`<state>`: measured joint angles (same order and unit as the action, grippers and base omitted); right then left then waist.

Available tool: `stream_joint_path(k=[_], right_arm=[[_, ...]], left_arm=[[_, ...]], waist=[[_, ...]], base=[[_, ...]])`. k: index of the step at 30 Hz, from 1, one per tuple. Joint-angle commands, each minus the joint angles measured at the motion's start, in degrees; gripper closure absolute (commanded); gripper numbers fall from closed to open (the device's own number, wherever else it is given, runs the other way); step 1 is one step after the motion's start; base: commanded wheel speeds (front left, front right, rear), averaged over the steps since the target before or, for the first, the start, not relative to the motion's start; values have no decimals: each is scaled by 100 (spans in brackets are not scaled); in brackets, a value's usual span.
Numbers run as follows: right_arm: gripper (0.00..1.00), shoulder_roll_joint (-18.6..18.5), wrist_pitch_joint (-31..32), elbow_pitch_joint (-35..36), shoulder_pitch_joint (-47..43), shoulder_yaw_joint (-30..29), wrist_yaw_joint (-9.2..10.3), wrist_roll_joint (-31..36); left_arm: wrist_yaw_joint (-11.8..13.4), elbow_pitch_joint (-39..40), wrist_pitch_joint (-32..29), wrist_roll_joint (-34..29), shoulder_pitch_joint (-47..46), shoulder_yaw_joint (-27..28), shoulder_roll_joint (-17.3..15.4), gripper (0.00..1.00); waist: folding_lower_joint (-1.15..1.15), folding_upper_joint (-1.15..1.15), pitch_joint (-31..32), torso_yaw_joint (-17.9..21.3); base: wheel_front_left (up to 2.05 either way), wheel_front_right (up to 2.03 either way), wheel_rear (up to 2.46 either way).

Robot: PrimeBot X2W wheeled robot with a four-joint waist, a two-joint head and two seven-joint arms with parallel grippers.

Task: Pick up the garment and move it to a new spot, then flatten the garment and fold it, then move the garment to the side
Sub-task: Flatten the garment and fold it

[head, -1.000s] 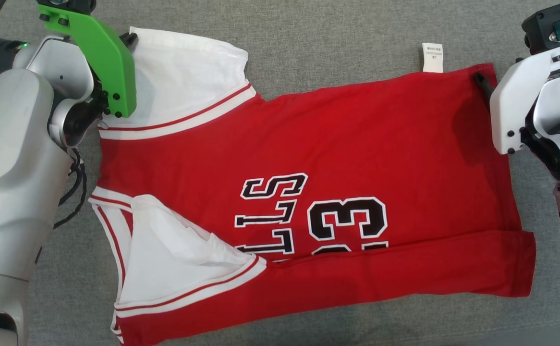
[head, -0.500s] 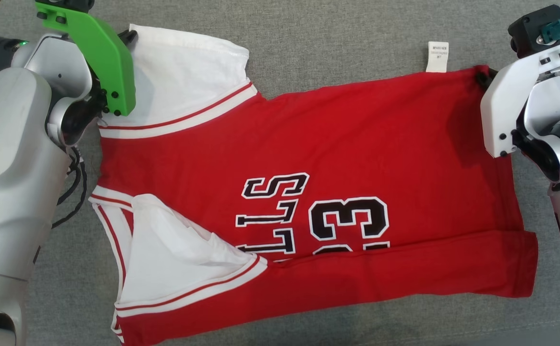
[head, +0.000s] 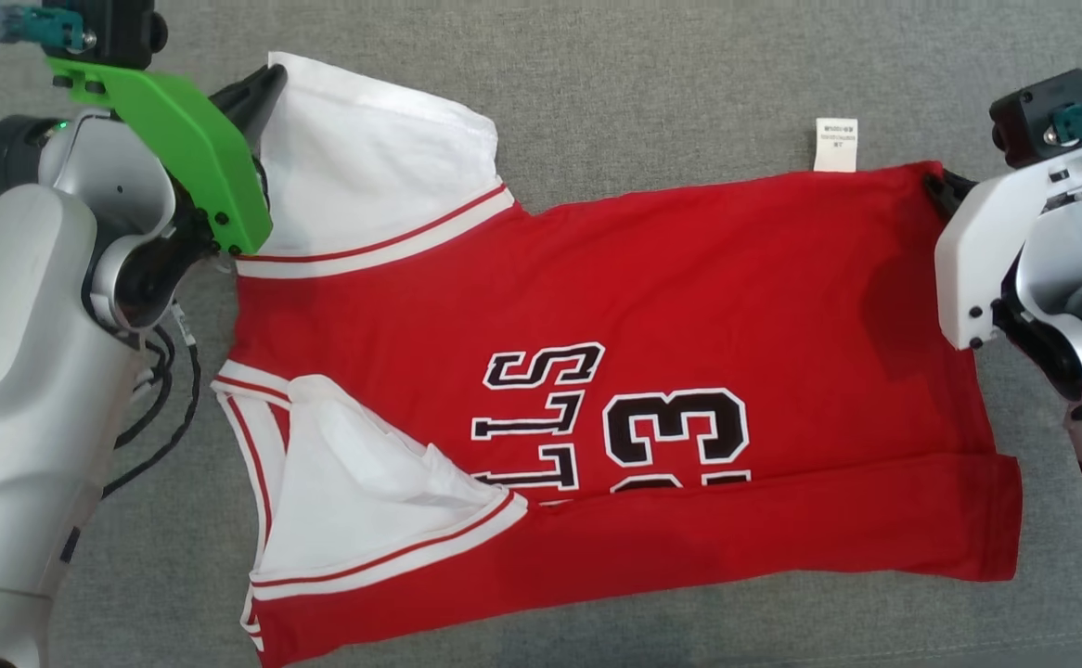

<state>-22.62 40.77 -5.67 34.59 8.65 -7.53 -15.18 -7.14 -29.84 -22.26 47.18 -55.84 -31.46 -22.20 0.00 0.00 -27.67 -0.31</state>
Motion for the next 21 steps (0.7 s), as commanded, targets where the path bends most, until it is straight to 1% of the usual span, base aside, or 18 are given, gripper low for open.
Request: stream_joint_path(k=[1,3,6,12,16,21], right_arm=[[100,-69,-57,81,-202,21,9,-64],[100,-107,-78,135,-265,38,9,-90],[100,-194,-102,289,-494,89,9,-132],[100,-607,-157,616,-927,401,9,-138],[100,-1016,-141,817,-1143,773,10,-278],[100,-1454,-156,868,-1242,1054,9,-453]], left_arm=[[-36,181,57,180,231,43,-110,100],[-31,299,67,259,324,61,-156,100],[-35,684,104,541,653,138,-315,100],[-17,1544,135,997,1470,341,-654,100],[127,2107,157,1297,2065,516,-833,100],[376,2784,268,1508,2826,697,-1044,100]], waist=[[0,0,255,-100],[0,0,308,-117],[0,0,472,-166],[0,0,780,-244],[0,0,921,-288],[0,0,1051,-339]], base=[[0,0,0],[0,0,0],[0,0,0],[0,0,0],[0,0,0],[0,0,0]])
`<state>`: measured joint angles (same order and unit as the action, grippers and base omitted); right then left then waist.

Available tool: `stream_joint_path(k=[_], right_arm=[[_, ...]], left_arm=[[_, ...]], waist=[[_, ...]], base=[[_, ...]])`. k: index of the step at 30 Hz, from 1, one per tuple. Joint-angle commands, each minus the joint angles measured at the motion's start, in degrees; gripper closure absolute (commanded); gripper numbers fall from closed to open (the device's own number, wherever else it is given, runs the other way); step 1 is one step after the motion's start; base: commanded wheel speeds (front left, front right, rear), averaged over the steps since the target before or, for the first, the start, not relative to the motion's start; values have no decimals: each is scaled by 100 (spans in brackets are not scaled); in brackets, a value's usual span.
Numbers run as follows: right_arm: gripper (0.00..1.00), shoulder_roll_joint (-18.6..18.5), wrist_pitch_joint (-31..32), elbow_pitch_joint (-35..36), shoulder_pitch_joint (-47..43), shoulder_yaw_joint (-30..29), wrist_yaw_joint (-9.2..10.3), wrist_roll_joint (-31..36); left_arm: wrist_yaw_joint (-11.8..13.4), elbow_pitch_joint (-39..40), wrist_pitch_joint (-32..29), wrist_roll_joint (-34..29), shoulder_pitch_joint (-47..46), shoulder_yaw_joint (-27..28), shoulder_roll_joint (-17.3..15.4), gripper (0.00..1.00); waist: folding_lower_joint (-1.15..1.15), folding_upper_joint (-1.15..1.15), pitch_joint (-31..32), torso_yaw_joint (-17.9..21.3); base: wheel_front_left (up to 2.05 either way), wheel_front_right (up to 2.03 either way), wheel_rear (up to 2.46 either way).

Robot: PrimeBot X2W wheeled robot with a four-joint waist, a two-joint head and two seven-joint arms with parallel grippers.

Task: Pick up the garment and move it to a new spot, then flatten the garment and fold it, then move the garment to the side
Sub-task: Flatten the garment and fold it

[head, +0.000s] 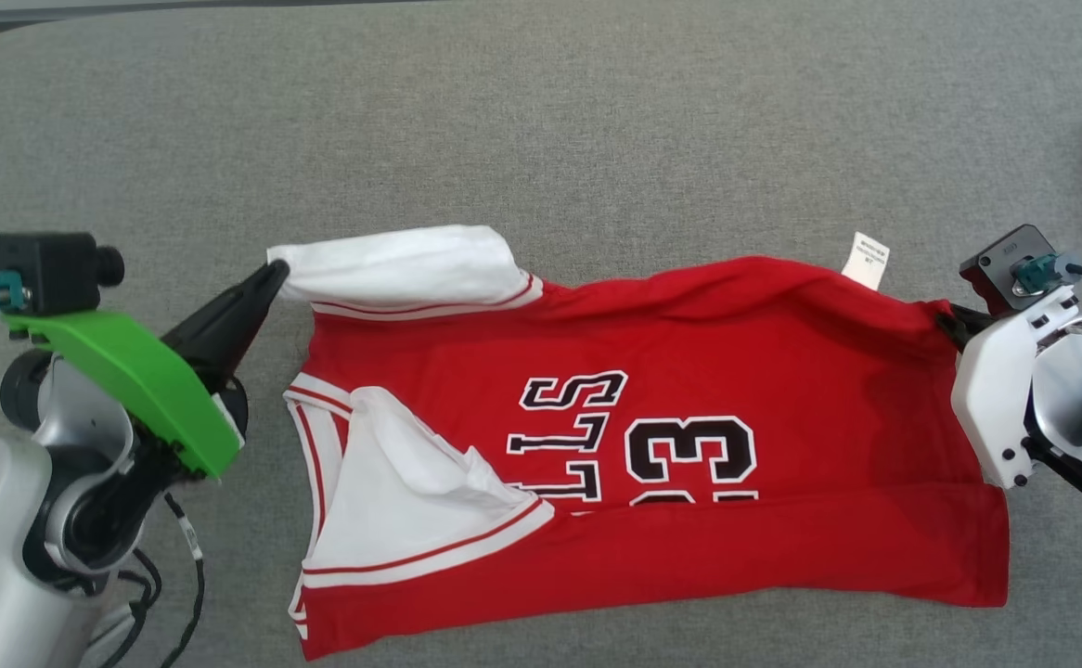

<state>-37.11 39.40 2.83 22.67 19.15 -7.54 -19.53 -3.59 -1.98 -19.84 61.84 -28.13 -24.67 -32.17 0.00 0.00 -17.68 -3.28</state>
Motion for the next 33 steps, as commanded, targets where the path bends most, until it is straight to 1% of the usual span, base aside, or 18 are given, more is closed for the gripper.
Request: stream_joint_path(k=[1,4,7,8,11,16,19,24,27,31,33], right_arm=[[100,-76,-29,19,-51,26,10,-53],[100,-278,40,55,-83,206,10,-151],[100,-555,115,111,-70,476,11,-279],[100,-709,121,139,8,641,11,-315],[100,-831,57,101,112,780,11,-365],[100,-821,-155,-14,-133,699,10,-588],[100,-843,-227,14,-388,622,10,-713],[100,-1051,-294,143,-727,510,10,-769],[100,-1147,-280,210,-780,505,11,-779],[100,-1338,-167,341,-752,665,11,-817],[100,-1435,-128,365,-694,709,11,-844]], left_arm=[[78,122,61,84,218,56,-72,100],[201,484,187,159,704,140,-136,100],[338,804,323,215,1212,182,-182,100],[438,977,474,250,1543,208,-138,100],[535,1145,716,337,2009,194,41,100],[521,1129,1014,444,2439,135,303,100],[515,1065,1089,476,2576,125,348,100],[530,1025,1109,514,2756,98,343,100],[549,1044,1131,506,2817,93,368,100],[573,1092,1193,512,2891,92,426,100],[531,1122,1245,556,2917,119,476,100]], waist=[[0,0,76,-54],[0,0,143,-92],[0,0,199,-133],[0,0,221,-160],[0,0,272,-219],[0,0,384,-391],[0,0,437,-450],[0,0,498,-456],[0,0,515,-438],[0,0,541,-421],[0,0,561,-434]], base=[[0,0,0],[0,0,0],[0,0,0],[0,0,0],[0,0,0],[0,0,0],[0,0,0],[0,0,0],[0,0,0],[0,0,0],[0,0,0]])
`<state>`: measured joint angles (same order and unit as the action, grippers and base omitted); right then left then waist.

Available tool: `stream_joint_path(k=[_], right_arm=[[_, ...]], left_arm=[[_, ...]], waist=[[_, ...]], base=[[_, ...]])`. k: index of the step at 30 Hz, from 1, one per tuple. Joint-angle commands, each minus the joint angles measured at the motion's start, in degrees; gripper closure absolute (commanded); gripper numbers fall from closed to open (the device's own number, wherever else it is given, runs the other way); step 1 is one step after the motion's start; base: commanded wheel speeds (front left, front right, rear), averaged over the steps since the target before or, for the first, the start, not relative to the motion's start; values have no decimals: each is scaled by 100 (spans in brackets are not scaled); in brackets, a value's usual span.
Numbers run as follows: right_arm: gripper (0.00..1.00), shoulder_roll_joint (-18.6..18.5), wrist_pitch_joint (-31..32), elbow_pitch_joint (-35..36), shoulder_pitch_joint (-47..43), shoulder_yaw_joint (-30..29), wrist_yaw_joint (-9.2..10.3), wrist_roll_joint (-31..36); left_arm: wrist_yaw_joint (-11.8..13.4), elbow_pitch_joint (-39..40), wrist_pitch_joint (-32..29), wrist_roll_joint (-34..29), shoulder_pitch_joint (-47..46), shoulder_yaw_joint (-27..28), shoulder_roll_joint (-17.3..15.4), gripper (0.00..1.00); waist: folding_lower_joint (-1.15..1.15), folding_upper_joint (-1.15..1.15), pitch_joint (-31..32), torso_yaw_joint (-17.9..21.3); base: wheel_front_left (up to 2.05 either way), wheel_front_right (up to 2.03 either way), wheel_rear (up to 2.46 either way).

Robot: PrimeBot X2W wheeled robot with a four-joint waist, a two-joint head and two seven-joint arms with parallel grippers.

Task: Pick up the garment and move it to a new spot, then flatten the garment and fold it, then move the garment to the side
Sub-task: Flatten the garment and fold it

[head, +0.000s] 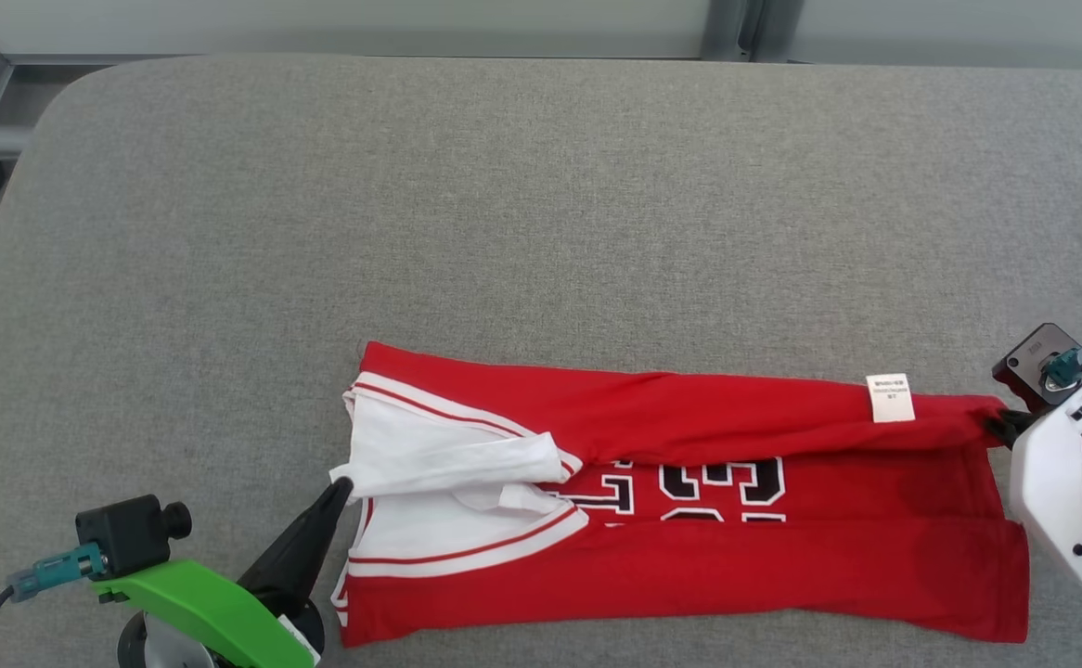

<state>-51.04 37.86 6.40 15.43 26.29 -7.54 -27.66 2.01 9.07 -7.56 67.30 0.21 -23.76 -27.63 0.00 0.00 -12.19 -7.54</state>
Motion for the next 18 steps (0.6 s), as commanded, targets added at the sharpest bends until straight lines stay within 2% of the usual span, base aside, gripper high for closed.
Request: stream_joint_path(k=[1,9,18], right_arm=[[100,-82,51,13,34,26,11,-58],[100,-344,178,24,61,135,11,-186],[100,-481,376,-59,72,384,11,-361]], left_arm=[[-41,22,20,23,97,27,22,100],[20,-154,-81,98,318,-82,-6,100],[94,-765,-220,-168,208,-388,59,100]], waist=[[0,0,23,-17],[0,0,59,-81],[0,0,46,-106]], base=[[0,0,0],[0,0,0],[0,0,0]])
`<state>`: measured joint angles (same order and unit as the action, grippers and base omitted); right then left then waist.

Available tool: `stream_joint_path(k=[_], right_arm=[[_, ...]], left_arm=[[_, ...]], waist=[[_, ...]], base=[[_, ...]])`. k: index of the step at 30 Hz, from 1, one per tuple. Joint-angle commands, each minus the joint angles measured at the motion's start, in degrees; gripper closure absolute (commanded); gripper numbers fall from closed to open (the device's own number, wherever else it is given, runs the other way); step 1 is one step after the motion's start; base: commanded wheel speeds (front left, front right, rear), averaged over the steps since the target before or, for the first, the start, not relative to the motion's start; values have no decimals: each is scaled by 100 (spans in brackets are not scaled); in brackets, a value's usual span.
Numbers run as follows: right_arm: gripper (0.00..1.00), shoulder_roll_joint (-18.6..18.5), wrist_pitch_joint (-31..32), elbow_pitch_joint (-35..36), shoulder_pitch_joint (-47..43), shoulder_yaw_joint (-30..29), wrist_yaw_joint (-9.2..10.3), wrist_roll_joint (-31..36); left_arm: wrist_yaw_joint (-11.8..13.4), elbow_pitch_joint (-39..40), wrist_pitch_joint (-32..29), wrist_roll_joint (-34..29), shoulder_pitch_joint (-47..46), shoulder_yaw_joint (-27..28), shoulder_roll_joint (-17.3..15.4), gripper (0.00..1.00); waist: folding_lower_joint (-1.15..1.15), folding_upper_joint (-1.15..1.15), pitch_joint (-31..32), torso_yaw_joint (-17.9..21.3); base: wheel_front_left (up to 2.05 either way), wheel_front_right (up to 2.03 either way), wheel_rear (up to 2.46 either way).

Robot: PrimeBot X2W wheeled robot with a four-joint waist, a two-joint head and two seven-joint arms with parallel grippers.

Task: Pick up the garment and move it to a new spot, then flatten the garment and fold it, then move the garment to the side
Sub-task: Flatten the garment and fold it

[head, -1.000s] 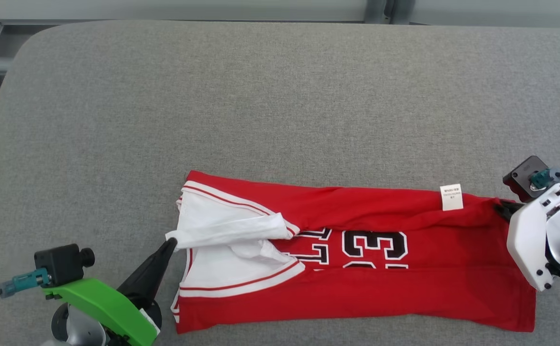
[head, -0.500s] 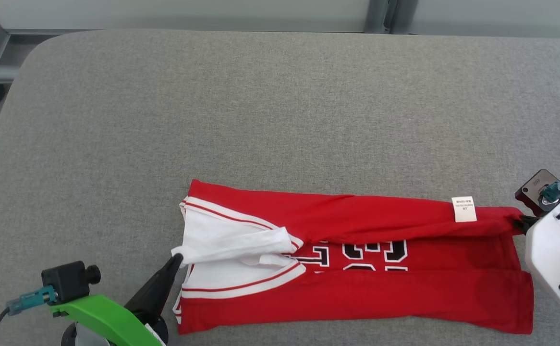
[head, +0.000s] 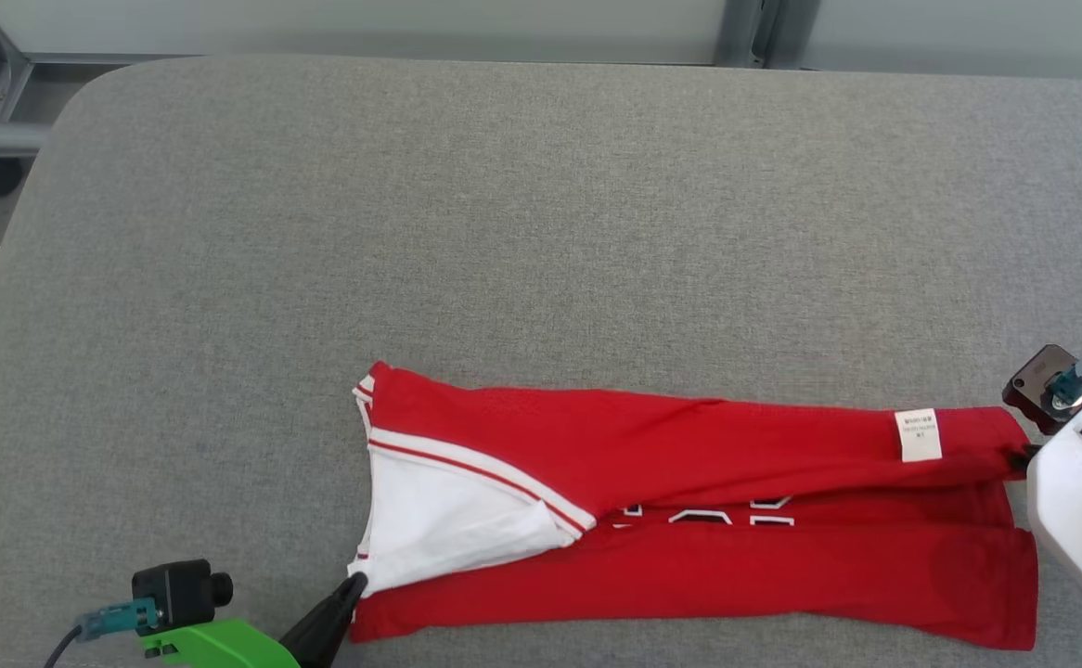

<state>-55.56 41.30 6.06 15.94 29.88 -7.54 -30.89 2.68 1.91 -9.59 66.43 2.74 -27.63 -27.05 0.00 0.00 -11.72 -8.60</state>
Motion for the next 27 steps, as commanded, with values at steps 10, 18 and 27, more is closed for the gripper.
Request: stream_joint_path(k=[10,18,27], right_arm=[[0,288,-14,-124,-331,-440,10,-305],[0,648,-402,48,-957,-1249,10,-163],[0,1854,-1329,232,-1827,-2407,10,364]], left_arm=[[67,-526,187,-414,-235,-131,83,0],[143,-630,825,-663,-269,103,120,0],[287,-740,1998,-1288,-435,344,251,0]], waist=[[0,0,23,-5],[0,0,188,-20],[0,0,439,-31]], base=[[0,0,0],[0,0,0],[0,0,0]])
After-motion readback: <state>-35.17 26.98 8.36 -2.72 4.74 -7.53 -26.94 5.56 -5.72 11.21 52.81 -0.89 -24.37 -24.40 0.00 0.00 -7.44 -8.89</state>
